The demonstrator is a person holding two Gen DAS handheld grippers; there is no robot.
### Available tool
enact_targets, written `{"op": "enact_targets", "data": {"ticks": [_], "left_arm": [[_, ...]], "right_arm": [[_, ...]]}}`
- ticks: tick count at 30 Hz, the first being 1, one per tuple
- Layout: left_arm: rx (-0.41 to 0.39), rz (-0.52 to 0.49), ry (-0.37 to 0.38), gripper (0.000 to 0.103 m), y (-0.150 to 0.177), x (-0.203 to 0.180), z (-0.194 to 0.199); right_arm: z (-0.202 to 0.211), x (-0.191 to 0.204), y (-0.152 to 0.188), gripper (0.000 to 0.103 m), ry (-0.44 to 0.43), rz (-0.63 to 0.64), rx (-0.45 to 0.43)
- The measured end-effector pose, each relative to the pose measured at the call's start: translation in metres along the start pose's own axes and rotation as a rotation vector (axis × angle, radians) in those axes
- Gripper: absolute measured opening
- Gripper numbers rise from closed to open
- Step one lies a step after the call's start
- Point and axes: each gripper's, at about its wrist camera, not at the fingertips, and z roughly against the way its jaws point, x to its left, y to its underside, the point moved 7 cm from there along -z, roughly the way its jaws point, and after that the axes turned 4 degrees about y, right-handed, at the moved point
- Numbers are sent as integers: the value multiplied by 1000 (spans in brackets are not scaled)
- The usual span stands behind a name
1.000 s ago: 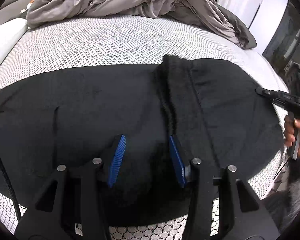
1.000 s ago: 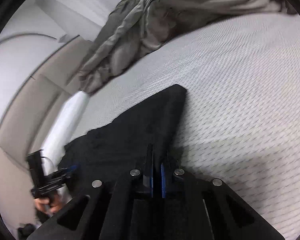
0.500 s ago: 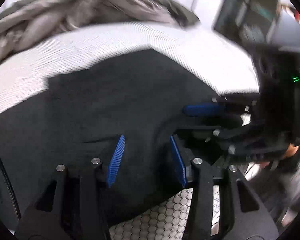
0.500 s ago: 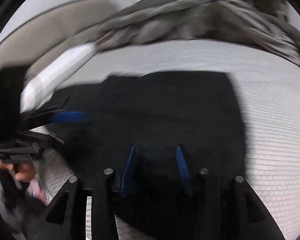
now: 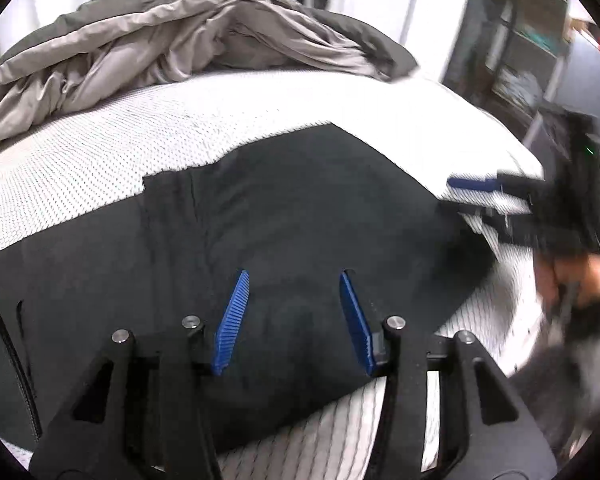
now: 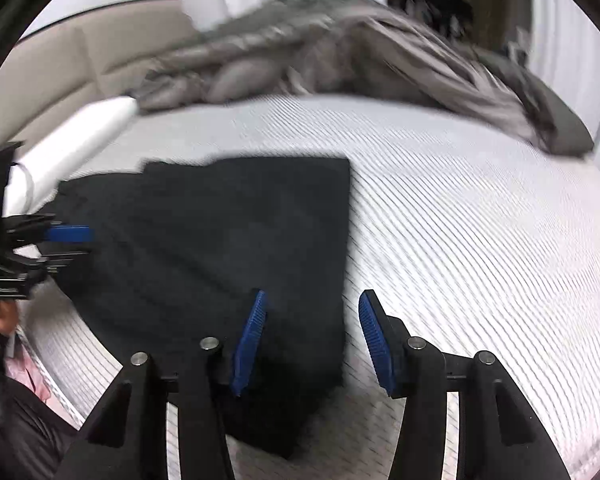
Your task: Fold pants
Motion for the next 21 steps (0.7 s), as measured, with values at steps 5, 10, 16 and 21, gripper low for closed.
{"op": "enact_targets", "data": {"ticks": [5,10,16,21], "left_arm": [[105,-21,-87,44,1,10,-55],[89,0,-33,46,14,23,-35],[28,38,-46,46,4,32,1],[25,12,-115,47,-32,26,-42]], "right_arm": [[-57,57,-7,50,-137,55,106],[-73,27,11,51,26,134,146],[-43,-41,24,53,116,66,131],[-45,9,-20,53,3,15,25]]}}
